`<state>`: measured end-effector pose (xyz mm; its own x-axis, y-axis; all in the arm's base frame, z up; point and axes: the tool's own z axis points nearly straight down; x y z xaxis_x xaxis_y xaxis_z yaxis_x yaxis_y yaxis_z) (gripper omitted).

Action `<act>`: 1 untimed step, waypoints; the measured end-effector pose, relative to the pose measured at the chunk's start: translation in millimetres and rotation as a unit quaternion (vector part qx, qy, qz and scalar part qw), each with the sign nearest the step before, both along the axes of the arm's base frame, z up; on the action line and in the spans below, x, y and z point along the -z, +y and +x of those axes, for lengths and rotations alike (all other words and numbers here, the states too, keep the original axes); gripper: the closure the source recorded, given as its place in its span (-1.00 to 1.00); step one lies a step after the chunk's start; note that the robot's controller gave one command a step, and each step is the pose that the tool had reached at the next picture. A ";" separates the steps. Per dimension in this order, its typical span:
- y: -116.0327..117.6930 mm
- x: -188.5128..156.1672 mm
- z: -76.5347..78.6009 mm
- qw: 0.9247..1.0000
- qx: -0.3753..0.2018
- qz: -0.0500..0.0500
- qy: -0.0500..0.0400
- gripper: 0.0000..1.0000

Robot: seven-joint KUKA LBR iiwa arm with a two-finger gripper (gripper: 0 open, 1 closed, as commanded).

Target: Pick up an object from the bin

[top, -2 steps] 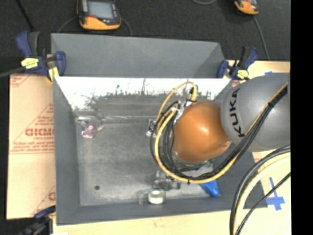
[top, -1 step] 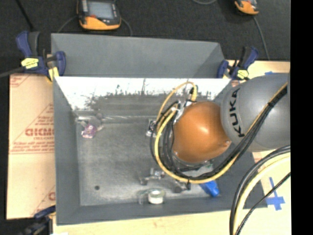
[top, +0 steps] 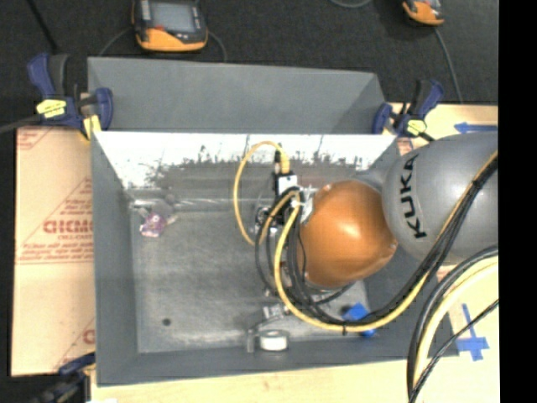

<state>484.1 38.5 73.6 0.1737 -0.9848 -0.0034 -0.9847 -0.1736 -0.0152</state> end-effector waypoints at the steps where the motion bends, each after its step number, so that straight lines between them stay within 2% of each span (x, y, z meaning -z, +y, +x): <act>1: -0.2 1.6 -3.1 1.000 0.001 -0.001 0.005 1.00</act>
Offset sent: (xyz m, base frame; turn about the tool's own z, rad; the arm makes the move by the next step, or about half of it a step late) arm 0.0000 0.0000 0.0000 0.0000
